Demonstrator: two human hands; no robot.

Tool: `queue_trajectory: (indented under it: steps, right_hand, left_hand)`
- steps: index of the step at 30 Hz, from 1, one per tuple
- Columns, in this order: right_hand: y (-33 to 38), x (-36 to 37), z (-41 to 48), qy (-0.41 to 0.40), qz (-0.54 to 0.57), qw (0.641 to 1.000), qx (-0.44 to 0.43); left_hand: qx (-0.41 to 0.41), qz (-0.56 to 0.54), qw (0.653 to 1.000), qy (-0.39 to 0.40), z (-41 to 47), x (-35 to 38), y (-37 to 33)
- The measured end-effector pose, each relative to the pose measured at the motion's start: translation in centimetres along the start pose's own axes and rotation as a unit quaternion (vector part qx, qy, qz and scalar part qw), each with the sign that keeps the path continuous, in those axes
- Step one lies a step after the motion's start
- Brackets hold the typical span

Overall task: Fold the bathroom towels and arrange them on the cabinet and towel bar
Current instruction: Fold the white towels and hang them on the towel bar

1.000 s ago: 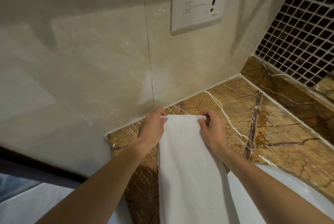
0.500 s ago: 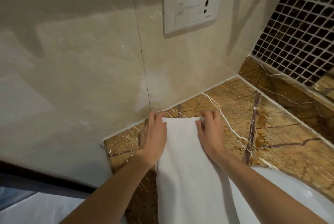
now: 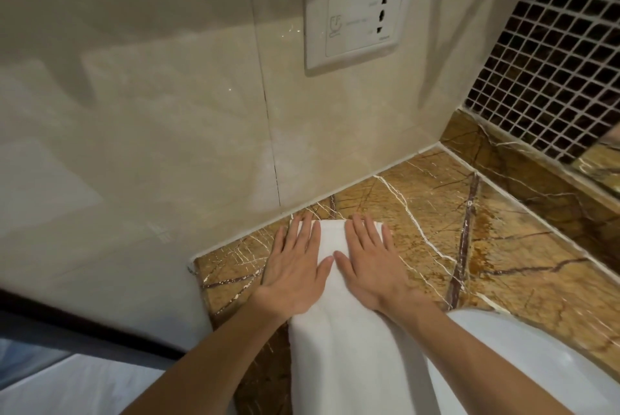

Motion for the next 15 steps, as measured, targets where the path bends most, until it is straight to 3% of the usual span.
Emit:
queue_trajectory:
  steps: [8,15]
  right_hand:
    - [0.7,-2.3,-3.3,0.010,0.007,1.000,-0.005]
    - [0.9,-2.0,-12.4,0.034,0.138,0.988,0.064]
  left_hand:
    - [-0.014,0.012,0.999,0.032,-1.3,-1.6,-1.2]
    - [-0.031,-0.089,0.994,0.056,-10.6,0.5,-4.3]
Point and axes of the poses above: each hand's wrist, its own z-axis towards the middle knuckle, its own x-axis out of the palm, y = z × x, the point moved 5 cm from there along z, towards the middle knuckle, and after that the axes turned 11 degrees about -z, right-handed, at the moved point
